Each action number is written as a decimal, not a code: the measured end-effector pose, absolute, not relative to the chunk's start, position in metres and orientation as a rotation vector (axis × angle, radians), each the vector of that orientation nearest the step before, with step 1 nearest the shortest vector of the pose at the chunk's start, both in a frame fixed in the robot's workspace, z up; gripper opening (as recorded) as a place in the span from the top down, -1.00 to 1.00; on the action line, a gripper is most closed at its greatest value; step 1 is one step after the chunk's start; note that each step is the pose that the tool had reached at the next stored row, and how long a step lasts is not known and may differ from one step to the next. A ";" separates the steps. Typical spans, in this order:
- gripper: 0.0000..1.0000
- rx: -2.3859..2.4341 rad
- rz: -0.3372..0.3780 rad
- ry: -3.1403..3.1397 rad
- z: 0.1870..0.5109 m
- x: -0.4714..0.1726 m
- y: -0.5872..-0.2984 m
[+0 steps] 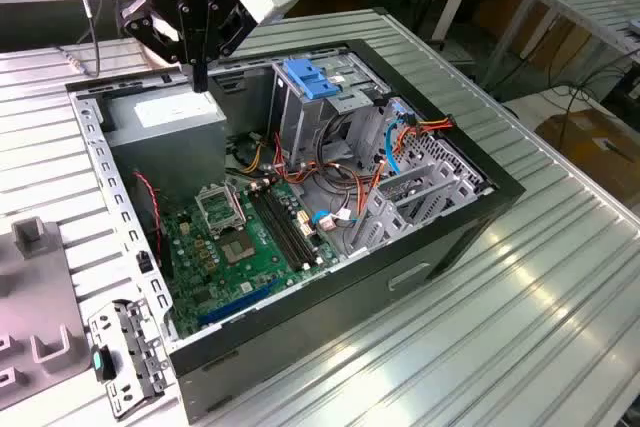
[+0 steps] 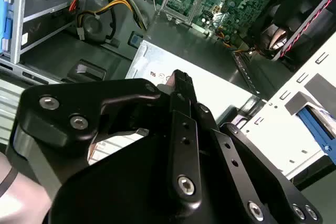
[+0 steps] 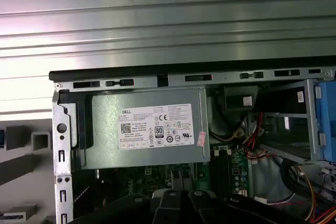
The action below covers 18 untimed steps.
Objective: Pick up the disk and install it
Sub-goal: 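Reach for the disk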
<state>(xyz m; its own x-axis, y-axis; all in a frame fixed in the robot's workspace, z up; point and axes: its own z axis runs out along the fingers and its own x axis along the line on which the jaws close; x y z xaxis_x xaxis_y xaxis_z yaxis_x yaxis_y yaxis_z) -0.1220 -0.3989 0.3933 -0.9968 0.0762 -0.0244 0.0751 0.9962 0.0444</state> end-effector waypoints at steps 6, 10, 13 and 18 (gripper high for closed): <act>0.79 0.118 0.068 3.112 0.393 -0.122 -0.399; 0.79 0.118 0.068 3.112 0.393 -0.122 -0.399; 0.79 0.118 0.068 3.113 0.393 -0.122 -0.399; 0.79 0.118 0.068 3.112 0.393 -0.130 -0.399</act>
